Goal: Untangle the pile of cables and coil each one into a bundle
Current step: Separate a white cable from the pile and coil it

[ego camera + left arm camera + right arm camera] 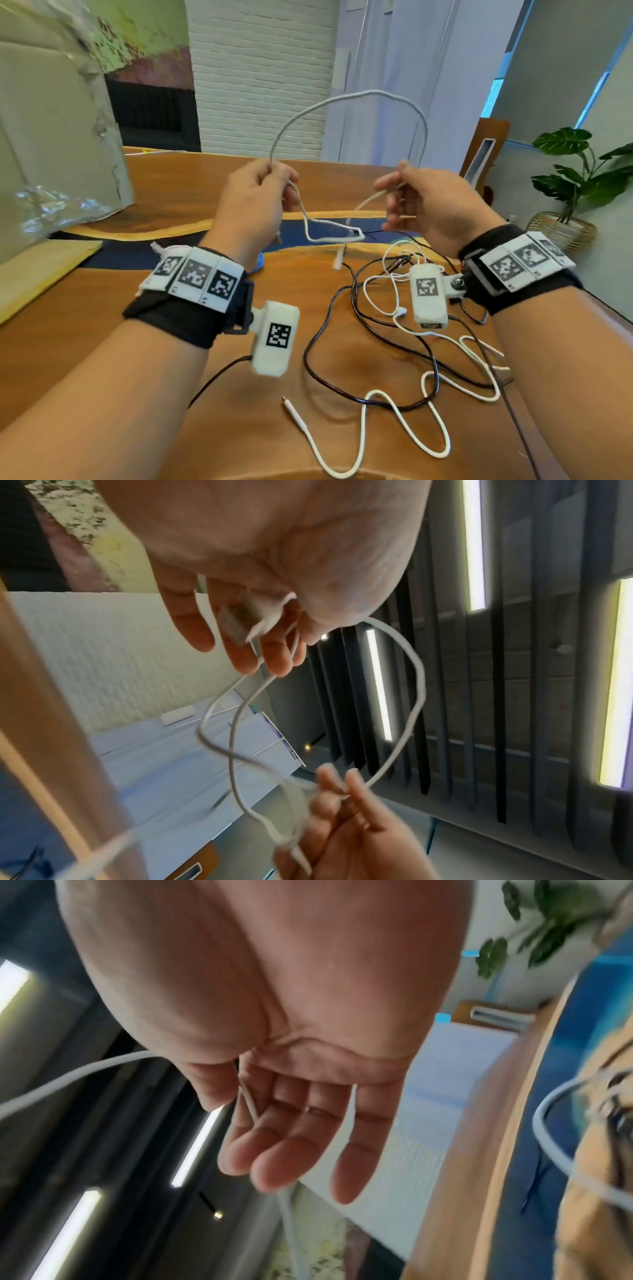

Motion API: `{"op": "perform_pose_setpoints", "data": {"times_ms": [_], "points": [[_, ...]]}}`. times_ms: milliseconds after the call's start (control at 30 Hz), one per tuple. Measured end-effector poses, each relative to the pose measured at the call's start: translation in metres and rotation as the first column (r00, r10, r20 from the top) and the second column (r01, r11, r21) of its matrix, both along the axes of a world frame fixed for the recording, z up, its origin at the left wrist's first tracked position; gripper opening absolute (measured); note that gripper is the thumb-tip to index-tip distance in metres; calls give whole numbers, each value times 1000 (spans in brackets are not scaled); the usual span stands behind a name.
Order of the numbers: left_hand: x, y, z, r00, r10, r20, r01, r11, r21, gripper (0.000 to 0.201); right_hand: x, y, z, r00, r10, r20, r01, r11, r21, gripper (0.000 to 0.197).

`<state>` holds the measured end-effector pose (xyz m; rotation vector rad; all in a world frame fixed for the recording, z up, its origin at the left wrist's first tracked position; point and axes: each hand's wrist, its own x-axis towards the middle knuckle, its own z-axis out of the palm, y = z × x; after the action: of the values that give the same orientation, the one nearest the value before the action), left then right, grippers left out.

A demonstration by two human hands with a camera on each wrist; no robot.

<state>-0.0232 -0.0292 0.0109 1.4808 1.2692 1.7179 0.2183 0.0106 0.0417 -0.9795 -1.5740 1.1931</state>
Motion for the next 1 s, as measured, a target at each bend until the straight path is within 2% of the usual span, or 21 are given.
{"op": "perform_pose_setpoints", "data": {"times_ms": [67,133,200,267,367,433,500,567,600,667,733,800,833,900,967,1000], "points": [[-2,1,-10,997,-24,72,27,999,-43,28,-13,-6,8,977,88,-192,-90,996,-2,42],[-7,1,-18,990,-42,135,52,996,-69,27,-23,-2,7,974,68,-217,-62,997,36,31],[-15,0,-26,987,-48,151,64,993,-97,25,-28,11,-3,995,-89,-44,93,990,101,25],[-23,-1,-35,991,-33,132,50,991,-126,22,-30,26,-21,962,-217,167,194,971,143,40],[-29,1,-49,982,-45,185,72,987,-145,26,-37,30,-47,925,-220,310,169,968,185,54],[-29,2,-59,976,-92,199,123,981,-151,27,-45,24,-57,928,-152,341,75,971,228,64],[-27,3,-65,969,-169,178,201,964,-177,23,-56,13,-60,968,36,250,-83,980,183,64],[-27,2,-68,960,-240,147,267,941,-207,18,-69,3,-61,965,217,146,-236,963,128,43],[-27,2,-69,958,-256,129,279,937,-212,20,-74,0,-62,958,237,159,-259,956,137,33],[-29,1,-70,966,-238,100,255,941,-222,27,-75,0,-64,969,173,179,-201,967,157,29],[-34,-1,-70,976,-196,99,214,951,-225,42,-62,9,-67,993,6,122,-26,986,162,24],[-40,-3,-69,985,-137,105,158,961,-227,46,-37,20,-69,972,-199,122,172,964,202,22],[-43,-4,-68,988,-110,112,134,963,-234,44,-23,23,-72,946,-279,166,240,945,222,35],[-46,-6,-67,986,-91,138,122,963,-239,38,-9,22,-75,906,-329,264,273,934,230,64],[-44,-7,-68,980,-110,167,146,964,-221,33,-7,18,-78,860,-358,363,279,927,252,77],[-41,-7,-68,974,-132,183,169,964,-206,31,-10,14,-78,827,-397,399,279,905,321,77]]}}
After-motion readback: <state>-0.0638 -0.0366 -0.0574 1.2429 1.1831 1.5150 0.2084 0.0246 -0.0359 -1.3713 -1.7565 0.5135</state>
